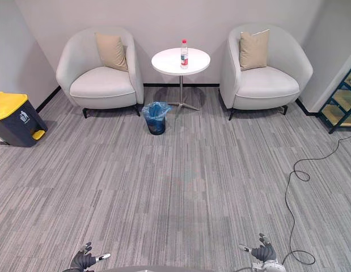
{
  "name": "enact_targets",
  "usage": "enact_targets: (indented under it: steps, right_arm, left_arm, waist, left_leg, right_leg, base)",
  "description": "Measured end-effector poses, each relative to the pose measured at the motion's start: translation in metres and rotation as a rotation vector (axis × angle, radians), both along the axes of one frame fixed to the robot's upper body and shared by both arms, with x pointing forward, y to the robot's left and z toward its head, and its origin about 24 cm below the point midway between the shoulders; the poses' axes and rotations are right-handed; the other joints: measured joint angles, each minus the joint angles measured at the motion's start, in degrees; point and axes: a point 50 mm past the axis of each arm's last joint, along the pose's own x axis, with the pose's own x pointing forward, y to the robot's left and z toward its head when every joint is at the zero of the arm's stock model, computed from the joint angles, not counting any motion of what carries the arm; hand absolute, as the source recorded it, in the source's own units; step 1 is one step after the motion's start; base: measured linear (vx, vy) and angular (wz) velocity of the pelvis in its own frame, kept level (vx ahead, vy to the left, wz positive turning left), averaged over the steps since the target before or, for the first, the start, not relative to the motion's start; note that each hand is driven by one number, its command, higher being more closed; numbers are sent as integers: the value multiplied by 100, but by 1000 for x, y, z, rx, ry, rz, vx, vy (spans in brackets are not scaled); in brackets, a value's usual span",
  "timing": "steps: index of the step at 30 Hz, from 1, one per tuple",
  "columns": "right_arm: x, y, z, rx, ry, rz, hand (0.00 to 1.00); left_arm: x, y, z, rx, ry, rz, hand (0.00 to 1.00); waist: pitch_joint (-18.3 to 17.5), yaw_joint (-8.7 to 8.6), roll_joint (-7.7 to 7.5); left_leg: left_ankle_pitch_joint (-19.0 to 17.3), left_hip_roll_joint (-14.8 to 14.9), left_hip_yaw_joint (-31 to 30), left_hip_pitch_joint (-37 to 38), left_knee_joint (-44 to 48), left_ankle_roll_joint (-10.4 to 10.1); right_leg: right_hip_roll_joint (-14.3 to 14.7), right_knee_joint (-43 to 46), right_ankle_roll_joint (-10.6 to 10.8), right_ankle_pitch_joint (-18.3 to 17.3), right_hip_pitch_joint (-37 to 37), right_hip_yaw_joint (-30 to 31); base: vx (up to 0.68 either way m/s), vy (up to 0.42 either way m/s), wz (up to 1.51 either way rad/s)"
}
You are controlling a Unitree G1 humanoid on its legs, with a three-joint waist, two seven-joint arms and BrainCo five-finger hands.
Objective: Gather rubbish on tea table into small bin, then transfer packed bag to large trash can.
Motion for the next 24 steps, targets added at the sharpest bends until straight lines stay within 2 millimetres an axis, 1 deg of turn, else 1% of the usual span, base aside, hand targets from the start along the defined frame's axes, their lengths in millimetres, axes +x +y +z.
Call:
enact_targets:
  steps: [4, 7, 16, 20, 24]
  right_arm:
    - [6, 0, 1, -1, -15, -1, 0]
    - [6, 0, 1, -1, -16, -2, 0]
    - [10, -1, 2, 6, -35, -29, 0]
    - [9, -4, 3, 13, -46, -62, 0]
    - [10, -4, 4, 17, -52, -68, 0]
  left_arm:
    - [1, -1, 0, -1, -3, 0, 0]
    - [3, -3, -1, -7, -6, 1, 0]
    - [3, -8, -2, -21, -7, 0, 0]
    - [1, -10, -3, -26, -1, 4, 0]
    - [1, -10, -3, -28, -3, 10, 0]
  waist:
    - [-1, -8, 1]
    - [0, -9, 0]
    - [18, -14, 29]
    - [56, -16, 28]
    - [81, -4, 60]
  left_leg:
    - [18, -8, -11, -2, -27, 6]
    - [81, -16, -43, 11, -117, 15]
    - [78, -18, -53, 44, -117, 10]
    - [54, -12, 7, 34, -117, -23]
    - [15, 12, 156, -91, -55, -31]
  right_leg:
    - [-2, -30, -1, 1, 0, 0]
    - [-5, -62, -1, 1, 0, -35]
    - [-9, -84, 10, -6, 62, -52]
    - [-6, -92, 22, -15, 29, 3]
    - [12, -73, 24, -12, -114, 132]
  base:
    - [0, 0, 0]
    - [11, -24, 6]
    - [-5, -17, 2]
    - [-35, -18, -7]
    - [-29, -16, -22]
